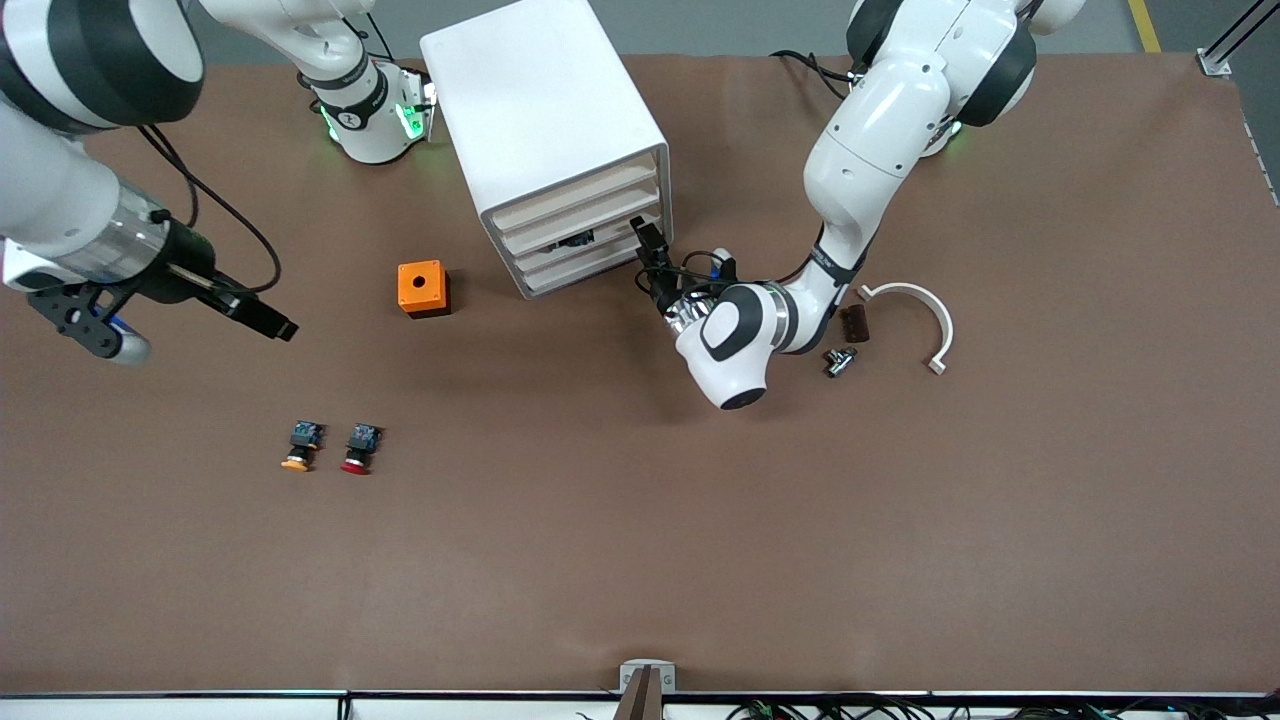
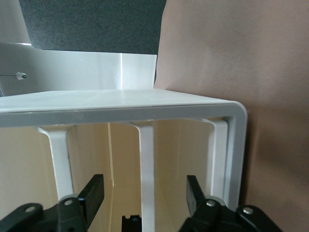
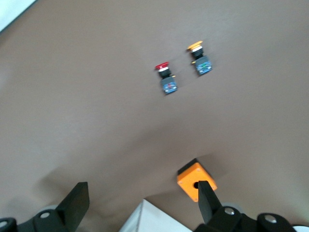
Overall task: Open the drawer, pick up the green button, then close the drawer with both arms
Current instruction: 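Pull the drawer open with the left gripper while the right gripper approaches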
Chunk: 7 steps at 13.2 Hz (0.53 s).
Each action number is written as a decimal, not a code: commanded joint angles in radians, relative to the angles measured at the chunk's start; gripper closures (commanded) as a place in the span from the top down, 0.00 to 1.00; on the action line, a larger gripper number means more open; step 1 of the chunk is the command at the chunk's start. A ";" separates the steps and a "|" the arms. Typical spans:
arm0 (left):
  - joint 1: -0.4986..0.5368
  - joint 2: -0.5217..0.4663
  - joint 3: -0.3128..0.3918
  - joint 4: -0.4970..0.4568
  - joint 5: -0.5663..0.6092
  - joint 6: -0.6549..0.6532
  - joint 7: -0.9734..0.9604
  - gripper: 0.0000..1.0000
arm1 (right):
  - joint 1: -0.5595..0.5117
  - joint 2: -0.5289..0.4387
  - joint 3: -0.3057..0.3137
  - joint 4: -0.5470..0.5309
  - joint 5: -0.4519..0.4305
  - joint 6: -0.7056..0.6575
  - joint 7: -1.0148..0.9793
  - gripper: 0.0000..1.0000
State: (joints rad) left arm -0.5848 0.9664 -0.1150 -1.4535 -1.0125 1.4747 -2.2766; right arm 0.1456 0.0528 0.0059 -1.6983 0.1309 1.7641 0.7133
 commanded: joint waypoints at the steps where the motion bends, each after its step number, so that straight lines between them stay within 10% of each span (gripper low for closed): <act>1: -0.024 0.017 0.008 0.021 -0.023 -0.014 -0.034 0.67 | 0.070 0.034 -0.003 0.013 0.027 0.056 0.134 1.00; 7: -0.026 0.021 0.009 0.030 -0.028 -0.010 -0.017 0.03 | 0.180 0.105 -0.003 0.014 0.092 0.164 0.330 1.00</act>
State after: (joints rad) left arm -0.6069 0.9741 -0.1142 -1.4515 -1.0151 1.4748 -2.2917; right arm 0.3073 0.1365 0.0094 -1.6980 0.1982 1.9153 0.9956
